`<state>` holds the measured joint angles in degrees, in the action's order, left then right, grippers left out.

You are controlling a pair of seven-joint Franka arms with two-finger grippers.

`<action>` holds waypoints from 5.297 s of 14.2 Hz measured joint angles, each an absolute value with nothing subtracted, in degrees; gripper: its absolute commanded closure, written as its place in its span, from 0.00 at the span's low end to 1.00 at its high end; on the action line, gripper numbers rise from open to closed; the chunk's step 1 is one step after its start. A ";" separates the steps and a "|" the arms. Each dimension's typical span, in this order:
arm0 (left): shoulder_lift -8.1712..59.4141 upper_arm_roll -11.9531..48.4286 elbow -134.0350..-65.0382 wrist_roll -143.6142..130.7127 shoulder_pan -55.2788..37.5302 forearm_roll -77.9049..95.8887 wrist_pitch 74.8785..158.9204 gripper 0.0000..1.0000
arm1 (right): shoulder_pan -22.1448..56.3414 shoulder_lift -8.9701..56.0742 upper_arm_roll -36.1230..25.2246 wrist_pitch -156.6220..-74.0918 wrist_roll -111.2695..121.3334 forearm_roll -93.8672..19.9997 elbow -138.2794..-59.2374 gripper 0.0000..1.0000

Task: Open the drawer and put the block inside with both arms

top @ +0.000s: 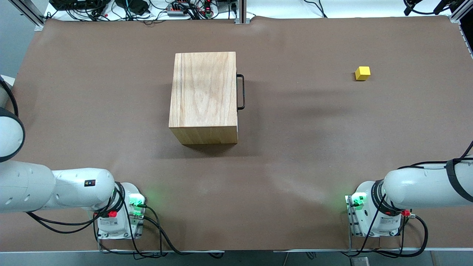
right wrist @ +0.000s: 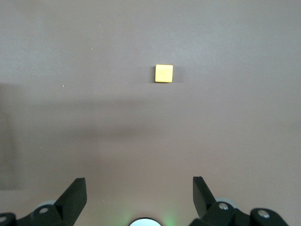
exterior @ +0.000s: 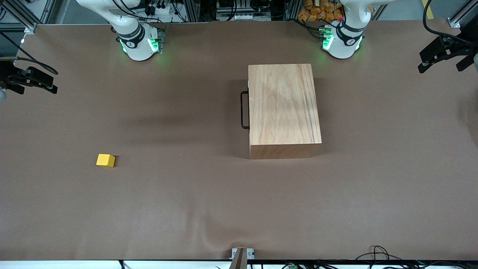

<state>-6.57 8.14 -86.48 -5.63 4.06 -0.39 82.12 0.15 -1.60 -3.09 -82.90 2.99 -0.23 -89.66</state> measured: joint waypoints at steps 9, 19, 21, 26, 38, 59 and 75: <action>-6.24 8.34 -86.51 -5.63 4.01 -0.39 81.71 0.00 | 0.09 -1.60 -3.10 -82.85 2.93 -0.25 -89.66 0.00; -6.20 10.46 -86.43 -5.70 3.91 -0.39 80.42 0.00 | 0.03 -1.57 -3.12 -82.62 2.93 -0.25 -89.85 0.00; -6.09 10.55 -85.98 -5.73 3.73 -0.36 80.43 0.00 | 0.00 -1.52 -3.12 -82.51 2.93 -0.25 -89.95 0.00; 0.12 14.20 -80.55 -6.65 1.68 -0.32 80.44 0.00 | -0.05 -1.24 -3.14 -82.18 2.93 -0.25 -90.32 0.00; 20.88 10.30 -62.95 -24.51 -21.88 -1.21 80.54 0.00 | -0.60 -1.24 -3.24 -82.20 2.94 -0.25 -90.37 0.00; 45.59 -11.62 -54.88 -51.56 -61.33 0.11 95.82 0.00 | -0.62 -1.05 -3.24 -82.52 2.95 -0.25 -90.63 0.00; 52.23 -15.25 -54.72 -60.11 -67.20 -1.72 98.40 0.00 | -0.79 -0.90 -3.27 -83.04 2.94 -0.25 -90.71 0.00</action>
<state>52.23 -15.25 -54.72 -60.11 -67.20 -1.72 98.40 -0.79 -0.90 -3.27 -83.04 2.94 -0.25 -90.71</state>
